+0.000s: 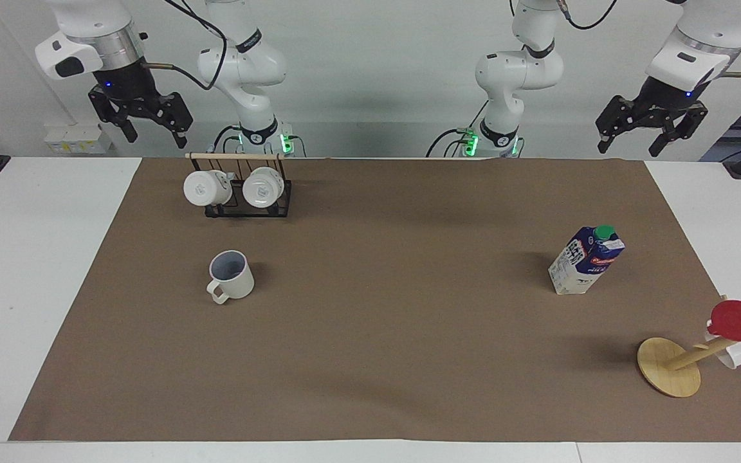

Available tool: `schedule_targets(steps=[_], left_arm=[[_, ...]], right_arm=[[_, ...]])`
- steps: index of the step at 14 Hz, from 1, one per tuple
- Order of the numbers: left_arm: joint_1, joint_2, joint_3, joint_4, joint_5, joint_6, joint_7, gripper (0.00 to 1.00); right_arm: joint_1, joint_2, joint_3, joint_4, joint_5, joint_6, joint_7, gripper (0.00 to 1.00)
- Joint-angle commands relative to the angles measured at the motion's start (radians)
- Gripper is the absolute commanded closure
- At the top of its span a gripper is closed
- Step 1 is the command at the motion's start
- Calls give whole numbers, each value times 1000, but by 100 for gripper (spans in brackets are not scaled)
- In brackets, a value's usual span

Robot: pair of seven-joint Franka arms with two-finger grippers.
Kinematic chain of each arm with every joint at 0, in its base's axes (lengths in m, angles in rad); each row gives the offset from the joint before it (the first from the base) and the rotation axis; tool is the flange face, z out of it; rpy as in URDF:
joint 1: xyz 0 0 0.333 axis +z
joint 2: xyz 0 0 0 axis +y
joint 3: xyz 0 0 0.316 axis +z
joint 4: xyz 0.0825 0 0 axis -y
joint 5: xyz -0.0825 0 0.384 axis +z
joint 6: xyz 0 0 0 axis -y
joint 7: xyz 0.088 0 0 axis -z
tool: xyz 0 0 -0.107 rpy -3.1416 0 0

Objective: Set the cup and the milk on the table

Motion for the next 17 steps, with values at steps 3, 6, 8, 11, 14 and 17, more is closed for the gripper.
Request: schedule_targets(steps=[3,6,8,11,14,17], left_arm=[[9,-24,-2,-29,7,24,0,0],[7,-26,-2,-35,7,24,0,0],[7,-24,-2,-42,7,26,-8,0],[7,-29,-2,-175,7,148,-8,0],[30,-17,0,-259,7,275,-8,0],[58,10,0,-320,7,406,-8,0]], right_arm=[[21,-3,2,-166,7,224,-14,0],[81,68,2,-177,4,310,67,0],[100,129,2,-182,0,371,81,0],[132,227,2,-185,-2,479,81,0],[138,235,2,-276,-2,579,72,0],[138,238,2,-385,-2,677,65,0]])
